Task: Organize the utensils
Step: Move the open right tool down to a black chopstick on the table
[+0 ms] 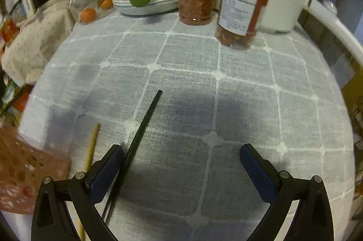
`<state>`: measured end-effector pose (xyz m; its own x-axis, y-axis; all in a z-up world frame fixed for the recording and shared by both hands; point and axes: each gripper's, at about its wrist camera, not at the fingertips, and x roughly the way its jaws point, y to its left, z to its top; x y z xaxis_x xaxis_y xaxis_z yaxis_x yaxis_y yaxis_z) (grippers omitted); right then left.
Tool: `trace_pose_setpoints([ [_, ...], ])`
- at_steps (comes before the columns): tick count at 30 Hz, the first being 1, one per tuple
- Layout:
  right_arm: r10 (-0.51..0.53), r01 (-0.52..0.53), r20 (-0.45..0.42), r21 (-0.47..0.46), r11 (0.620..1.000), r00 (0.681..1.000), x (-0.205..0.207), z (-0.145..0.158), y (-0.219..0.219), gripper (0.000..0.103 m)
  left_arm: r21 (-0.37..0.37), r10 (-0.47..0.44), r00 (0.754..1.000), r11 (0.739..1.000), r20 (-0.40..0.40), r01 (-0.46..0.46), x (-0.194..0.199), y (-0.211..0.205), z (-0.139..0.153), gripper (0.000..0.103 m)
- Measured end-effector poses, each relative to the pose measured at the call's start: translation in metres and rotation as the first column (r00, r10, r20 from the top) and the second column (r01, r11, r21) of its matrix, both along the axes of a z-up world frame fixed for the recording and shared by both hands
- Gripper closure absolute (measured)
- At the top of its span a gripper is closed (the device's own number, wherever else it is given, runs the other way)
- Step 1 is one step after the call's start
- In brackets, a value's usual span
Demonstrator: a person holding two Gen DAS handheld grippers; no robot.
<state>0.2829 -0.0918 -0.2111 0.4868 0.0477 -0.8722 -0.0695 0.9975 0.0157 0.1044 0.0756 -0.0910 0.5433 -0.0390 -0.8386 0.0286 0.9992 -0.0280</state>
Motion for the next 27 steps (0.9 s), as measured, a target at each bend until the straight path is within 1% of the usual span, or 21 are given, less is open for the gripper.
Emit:
trace_pose_setpoints([
  [5,0.009,-0.009,-0.008,0.0,1.0,1.0,0.003,-0.001,-0.001,0.0,-0.016,0.0,1.0,1.0,-0.014,0.0,0.002,0.0,0.0,0.0],
  [7,0.005,-0.005,-0.007,0.016,1.0,1.0,0.003,0.002,-0.002,0.0,-0.018,-0.003,1.0,1.0,-0.019,0.002,0.002,0.001,-0.001,0.0],
  [10,0.047,-0.052,0.059,0.078,0.996,0.997,-0.005,0.009,0.0,0.0,-0.018,-0.004,1.0,1.0,-0.023,0.004,0.002,0.001,-0.001,0.0],
  [13,0.112,-0.119,0.126,0.047,0.992,0.986,-0.012,0.013,0.009,0.0,-0.022,-0.003,1.0,1.0,-0.025,0.003,0.002,0.002,-0.001,0.0],
  [14,0.124,-0.131,0.131,0.044,0.99,0.984,-0.011,0.012,0.012,0.002,-0.024,-0.003,1.0,1.0,-0.024,0.003,0.002,0.002,0.0,0.0],
  [16,0.137,-0.147,0.145,0.06,0.987,0.98,-0.012,0.012,0.011,0.008,-0.024,-0.005,1.0,1.0,-0.023,0.004,0.002,0.002,0.0,0.0],
  [17,0.141,-0.152,0.146,0.067,0.986,0.979,-0.013,0.012,0.009,0.01,-0.024,-0.004,1.0,1.0,-0.023,0.004,0.001,0.002,0.0,0.0],
  [24,0.23,-0.242,0.15,0.07,0.968,0.962,-0.016,0.012,0.022,0.01,-0.024,-0.007,1.0,1.0,-0.024,0.006,0.0,0.001,0.0,0.0],
  [27,0.267,-0.273,0.138,0.028,0.962,0.954,-0.016,0.009,0.033,0.01,-0.024,-0.011,1.0,1.0,-0.026,0.01,0.0,0.0,0.0,0.0],
])
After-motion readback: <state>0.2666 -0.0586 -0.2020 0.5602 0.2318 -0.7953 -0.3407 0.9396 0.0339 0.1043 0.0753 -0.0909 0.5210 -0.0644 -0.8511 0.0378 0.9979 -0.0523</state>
